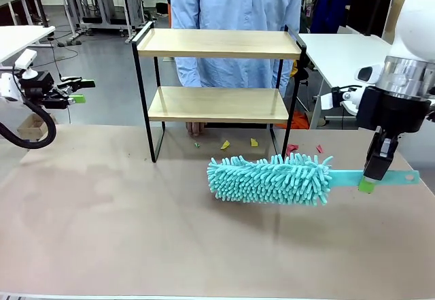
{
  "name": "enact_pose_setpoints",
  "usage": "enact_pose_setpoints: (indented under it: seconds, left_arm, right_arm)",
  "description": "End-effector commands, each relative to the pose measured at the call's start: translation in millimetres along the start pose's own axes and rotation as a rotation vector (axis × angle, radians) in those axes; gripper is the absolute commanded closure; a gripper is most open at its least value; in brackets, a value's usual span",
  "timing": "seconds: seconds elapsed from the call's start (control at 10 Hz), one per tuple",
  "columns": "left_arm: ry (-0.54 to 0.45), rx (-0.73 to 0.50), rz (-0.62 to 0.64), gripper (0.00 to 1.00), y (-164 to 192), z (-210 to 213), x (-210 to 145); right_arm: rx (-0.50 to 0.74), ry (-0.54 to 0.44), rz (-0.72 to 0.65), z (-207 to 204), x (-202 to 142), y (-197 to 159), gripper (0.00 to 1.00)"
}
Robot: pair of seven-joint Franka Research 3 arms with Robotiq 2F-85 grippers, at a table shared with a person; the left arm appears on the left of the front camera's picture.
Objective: Clean the shelf.
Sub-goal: Clean the specific section of the Shelf indicated by the human with the Duster.
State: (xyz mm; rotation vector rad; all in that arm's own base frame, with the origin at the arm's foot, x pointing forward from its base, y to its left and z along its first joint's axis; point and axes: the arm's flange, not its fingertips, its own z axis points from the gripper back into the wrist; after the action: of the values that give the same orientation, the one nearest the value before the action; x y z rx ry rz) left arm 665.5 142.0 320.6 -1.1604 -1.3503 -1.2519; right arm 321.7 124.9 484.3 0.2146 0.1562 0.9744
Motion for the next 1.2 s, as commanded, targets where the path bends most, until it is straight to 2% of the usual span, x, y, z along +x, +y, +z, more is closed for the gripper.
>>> enact_pose_setpoints:
  seconds: [0.0,0.1,0.4,0.7,0.8,0.9,1.1]
  left_arm:
    - [-0.002,0.000,-0.016,0.00,-3,-2,3]
    - [-0.002,0.000,-0.016,0.00,-3,-2,3]
    - [-0.002,0.000,-0.016,0.00,-3,-2,3]
    - [-0.002,0.000,-0.016,0.00,-3,-2,3]
    - [-0.002,0.000,-0.016,0.00,-3,-2,3]
    - [-0.002,0.000,-0.016,0.00,-3,-2,3]
    - [-0.002,0.000,-0.016,0.00,-3,-2,3]
  right_arm:
    - [0.000,0.000,0.000,0,0,0,0.88]
    - [-0.036,0.019,-0.003,3,15,15,0.88]
    - [-0.028,0.017,-0.026,9,44,40,0.88]
    - [0.003,-0.049,-0.174,9,96,76,0.88]
    - [0.024,-0.080,-0.317,4,121,91,0.88]
    - [-0.011,-0.123,-0.437,-5,147,103,0.88]
    - [-0.007,-0.152,-0.519,-20,183,116,0.88]
